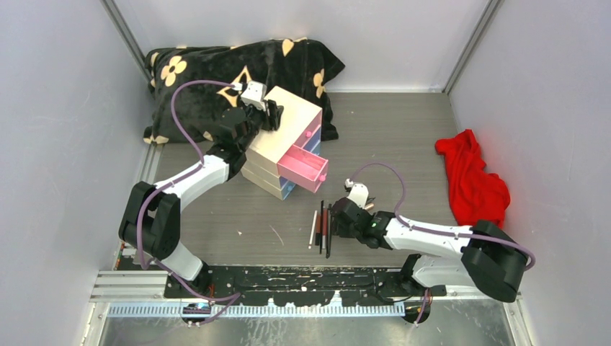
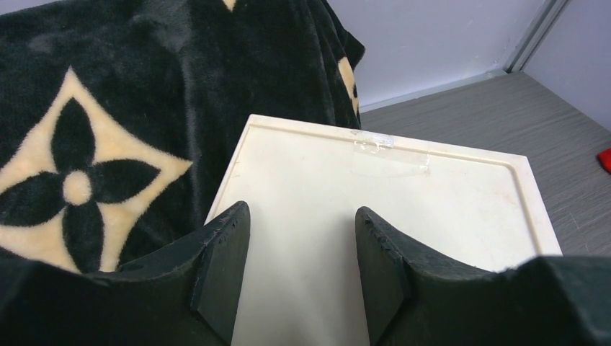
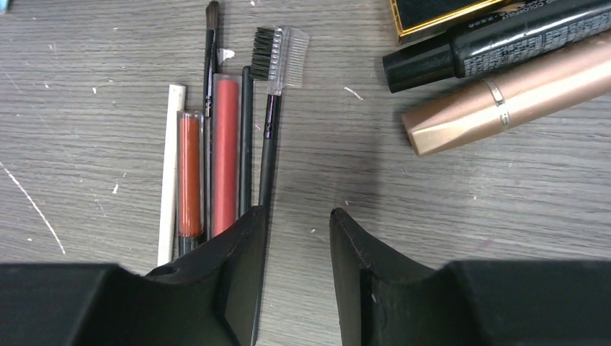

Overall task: Organize the makeup
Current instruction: Pick up the makeup brush from the center of the board.

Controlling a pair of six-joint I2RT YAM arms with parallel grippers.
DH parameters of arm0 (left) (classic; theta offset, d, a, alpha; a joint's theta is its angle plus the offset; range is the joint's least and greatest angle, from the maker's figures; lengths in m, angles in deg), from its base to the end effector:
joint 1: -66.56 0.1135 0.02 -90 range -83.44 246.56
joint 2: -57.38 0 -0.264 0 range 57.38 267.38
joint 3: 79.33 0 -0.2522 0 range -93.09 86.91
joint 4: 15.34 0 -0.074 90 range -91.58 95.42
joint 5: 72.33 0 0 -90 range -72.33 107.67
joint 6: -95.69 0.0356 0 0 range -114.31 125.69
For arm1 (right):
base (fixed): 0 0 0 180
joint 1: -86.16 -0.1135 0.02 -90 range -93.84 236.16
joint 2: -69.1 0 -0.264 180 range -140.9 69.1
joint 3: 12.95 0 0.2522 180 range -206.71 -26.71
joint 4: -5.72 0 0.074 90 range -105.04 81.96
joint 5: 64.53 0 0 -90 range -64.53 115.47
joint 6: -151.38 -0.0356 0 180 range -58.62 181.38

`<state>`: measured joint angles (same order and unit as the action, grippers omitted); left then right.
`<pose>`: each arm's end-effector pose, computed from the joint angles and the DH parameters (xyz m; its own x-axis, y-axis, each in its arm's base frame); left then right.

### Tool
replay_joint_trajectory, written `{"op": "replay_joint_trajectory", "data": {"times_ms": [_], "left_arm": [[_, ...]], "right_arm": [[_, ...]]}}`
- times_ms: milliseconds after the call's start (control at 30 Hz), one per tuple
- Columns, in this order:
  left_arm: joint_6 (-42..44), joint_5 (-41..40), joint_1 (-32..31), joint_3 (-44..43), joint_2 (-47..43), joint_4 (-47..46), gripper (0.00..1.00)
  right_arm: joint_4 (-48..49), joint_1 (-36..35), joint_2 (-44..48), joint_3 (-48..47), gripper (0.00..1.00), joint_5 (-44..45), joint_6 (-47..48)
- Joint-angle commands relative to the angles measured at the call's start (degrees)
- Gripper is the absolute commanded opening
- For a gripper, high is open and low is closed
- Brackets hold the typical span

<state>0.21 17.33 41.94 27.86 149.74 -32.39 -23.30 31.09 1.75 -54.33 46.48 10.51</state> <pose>0.3437 -0.1573 0.2881 -0.0787 -0.0690 -0.9945 0.4055 0.9091 -0.0951 0.1288 0.1621 0.1589 -0.7983 0.1217 -0.5899 -0.0449 0.9646 0.2597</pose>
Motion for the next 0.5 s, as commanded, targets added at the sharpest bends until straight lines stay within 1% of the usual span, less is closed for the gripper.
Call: {"op": "replay_joint_trajectory", "data": {"times_ms": [0, 333, 467], "left_arm": [[-5.4, -2.2, 1.2, 7.0, 6.8, 26.0, 0.57], [-5.4, -1.9, 1.1, 6.7, 7.2, 25.9, 0.57], [-5.3, -1.8, 1.2, 6.6, 7.3, 25.9, 0.57]], "right_arm": [[3.7, -0.6, -1.8, -0.5, 0.44, 2.7, -2.5], [4.8, -1.4, -5.3, -2.3, 0.43, 3.5, -3.7], [3.7, -1.6, -6.8, -3.4, 0.43, 3.7, -4.1]]}}
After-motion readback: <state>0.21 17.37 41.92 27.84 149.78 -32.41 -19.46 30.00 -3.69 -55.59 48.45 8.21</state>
